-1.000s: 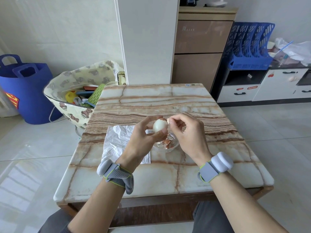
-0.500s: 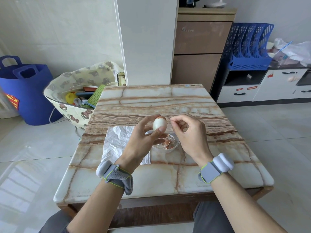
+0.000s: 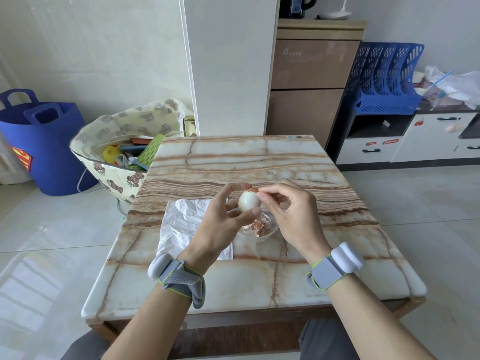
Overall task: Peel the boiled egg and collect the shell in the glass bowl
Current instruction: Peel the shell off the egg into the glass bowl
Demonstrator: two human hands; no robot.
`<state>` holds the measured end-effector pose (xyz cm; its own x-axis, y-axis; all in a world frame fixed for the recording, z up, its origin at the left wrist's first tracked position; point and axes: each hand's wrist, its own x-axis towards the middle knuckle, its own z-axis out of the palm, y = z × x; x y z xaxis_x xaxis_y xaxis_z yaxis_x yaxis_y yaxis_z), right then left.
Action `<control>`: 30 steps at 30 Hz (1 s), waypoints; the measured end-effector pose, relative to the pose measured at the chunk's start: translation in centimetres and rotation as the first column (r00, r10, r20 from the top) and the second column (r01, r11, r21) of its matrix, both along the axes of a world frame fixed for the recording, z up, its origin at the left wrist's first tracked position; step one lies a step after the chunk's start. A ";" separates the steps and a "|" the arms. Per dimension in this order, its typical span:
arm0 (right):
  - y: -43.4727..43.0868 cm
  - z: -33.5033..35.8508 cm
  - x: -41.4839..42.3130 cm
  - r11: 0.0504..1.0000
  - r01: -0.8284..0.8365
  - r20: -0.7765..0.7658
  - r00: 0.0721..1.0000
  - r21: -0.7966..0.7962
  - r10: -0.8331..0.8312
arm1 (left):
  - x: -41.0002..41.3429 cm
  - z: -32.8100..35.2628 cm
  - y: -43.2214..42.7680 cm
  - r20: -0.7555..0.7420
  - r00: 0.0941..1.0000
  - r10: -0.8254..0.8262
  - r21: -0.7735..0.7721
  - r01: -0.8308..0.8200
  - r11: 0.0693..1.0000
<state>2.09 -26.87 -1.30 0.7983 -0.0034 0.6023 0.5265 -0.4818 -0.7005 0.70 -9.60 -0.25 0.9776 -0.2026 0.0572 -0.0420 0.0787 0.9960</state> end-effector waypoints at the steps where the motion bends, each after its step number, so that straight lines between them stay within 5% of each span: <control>1: 0.0 0.0 0.0 1.000 0.006 0.009 1.000 -0.013 -0.005 | 0.0 0.0 0.0 0.004 1.000 0.000 0.005 0.000 1.000; 19: 0.0 -0.1 -0.4 0.947 0.121 0.265 0.963 -0.296 -0.041 | 0.2 0.0 -0.3 0.000 0.997 0.071 -0.001 -0.071 0.997; 30: -0.1 -0.1 -0.2 0.940 0.129 0.269 0.962 -0.316 -0.042 | 0.4 -0.2 -0.2 0.012 0.997 0.073 0.024 -0.074 0.997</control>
<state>1.86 -26.96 -1.42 0.6233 0.1675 0.7638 0.6122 -0.7123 -0.3434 1.11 -9.84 -0.43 0.9892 -0.1316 0.0643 -0.0580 0.0510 0.9970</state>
